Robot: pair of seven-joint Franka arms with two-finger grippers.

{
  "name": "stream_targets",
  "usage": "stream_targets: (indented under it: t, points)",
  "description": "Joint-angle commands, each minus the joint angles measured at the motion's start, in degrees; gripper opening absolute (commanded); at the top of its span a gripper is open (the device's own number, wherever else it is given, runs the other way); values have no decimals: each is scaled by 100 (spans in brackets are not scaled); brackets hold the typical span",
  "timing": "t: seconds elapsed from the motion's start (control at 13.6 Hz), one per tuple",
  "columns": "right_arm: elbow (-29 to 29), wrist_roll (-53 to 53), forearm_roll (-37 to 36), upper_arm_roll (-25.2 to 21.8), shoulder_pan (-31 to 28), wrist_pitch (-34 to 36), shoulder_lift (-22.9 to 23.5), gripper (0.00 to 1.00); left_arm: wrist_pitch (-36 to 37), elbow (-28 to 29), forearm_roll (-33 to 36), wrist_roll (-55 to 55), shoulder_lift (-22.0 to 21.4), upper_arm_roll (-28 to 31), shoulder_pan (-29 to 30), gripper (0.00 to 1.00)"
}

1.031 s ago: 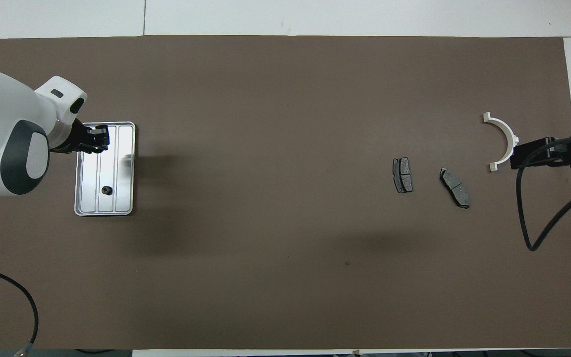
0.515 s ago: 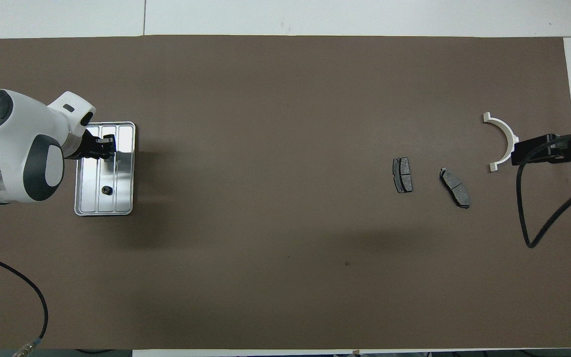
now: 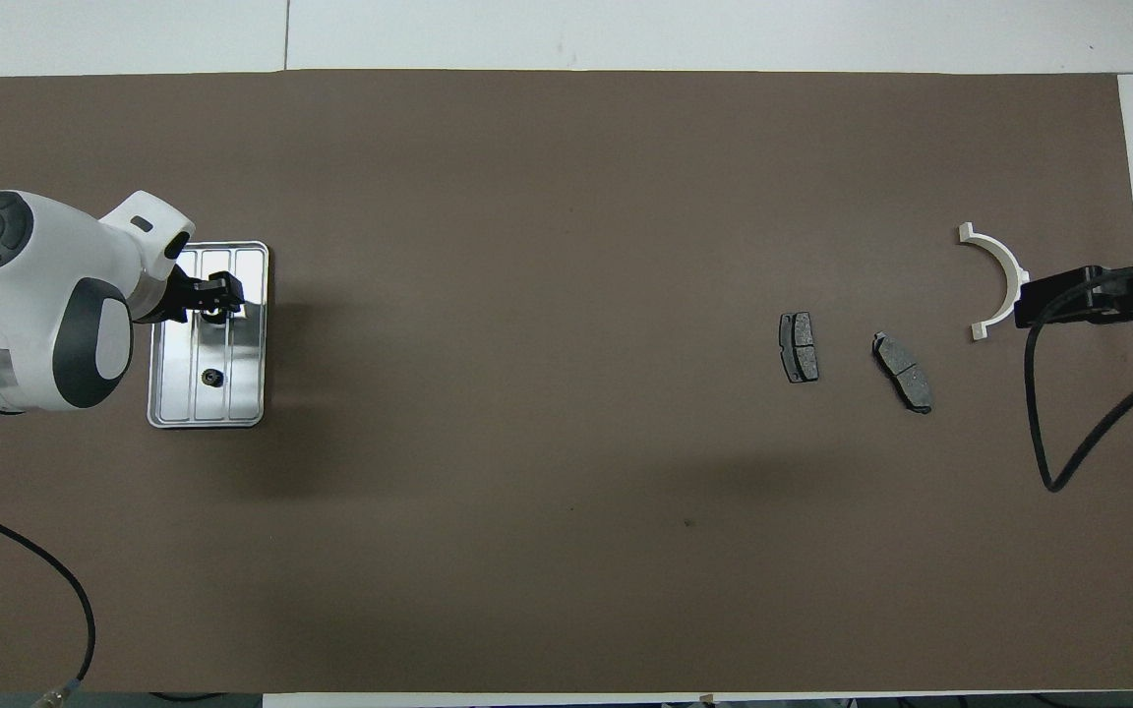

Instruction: Pick bearing gear from pile to tray

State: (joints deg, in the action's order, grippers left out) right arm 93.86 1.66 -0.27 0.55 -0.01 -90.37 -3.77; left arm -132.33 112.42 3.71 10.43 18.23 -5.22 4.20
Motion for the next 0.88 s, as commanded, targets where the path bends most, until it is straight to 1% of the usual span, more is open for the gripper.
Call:
stream_targets:
  t: [0.0,0.22,0.37,0.44,0.52,0.66,0.74,0.81]
  points:
    - [0,-148,-104,77,-87,-69,-1,100,1099,-359,-64,-146,-643,-23,72,100]
    - [0,-148,-104,68,-87,-60,-10,100,2480,-913,-64,-173,-1180,-31,186,100]
    - [-8,-148,-113,68,-70,-25,-10,100,3123,-1108,-273,-173,-1452,-40,187,100]
    - [-8,-139,-105,68,-70,-25,-10,100,3230,-1099,-414,-155,-1654,-23,178,100]
    - [0,-139,-104,68,-70,-16,-10,100,3301,-1099,-424,-129,-1752,-31,108,100]
    - [0,-139,-104,68,-70,-16,-19,100,3206,-1021,-564,-147,-1779,-23,178,100]
    - [0,-139,-104,68,-78,-16,-19,100,3266,-994,-564,-147,-1788,-23,186,100]
    - [0,-139,-104,68,-87,-7,-27,100,3388,-1090,-564,-112,-1823,-23,195,100]
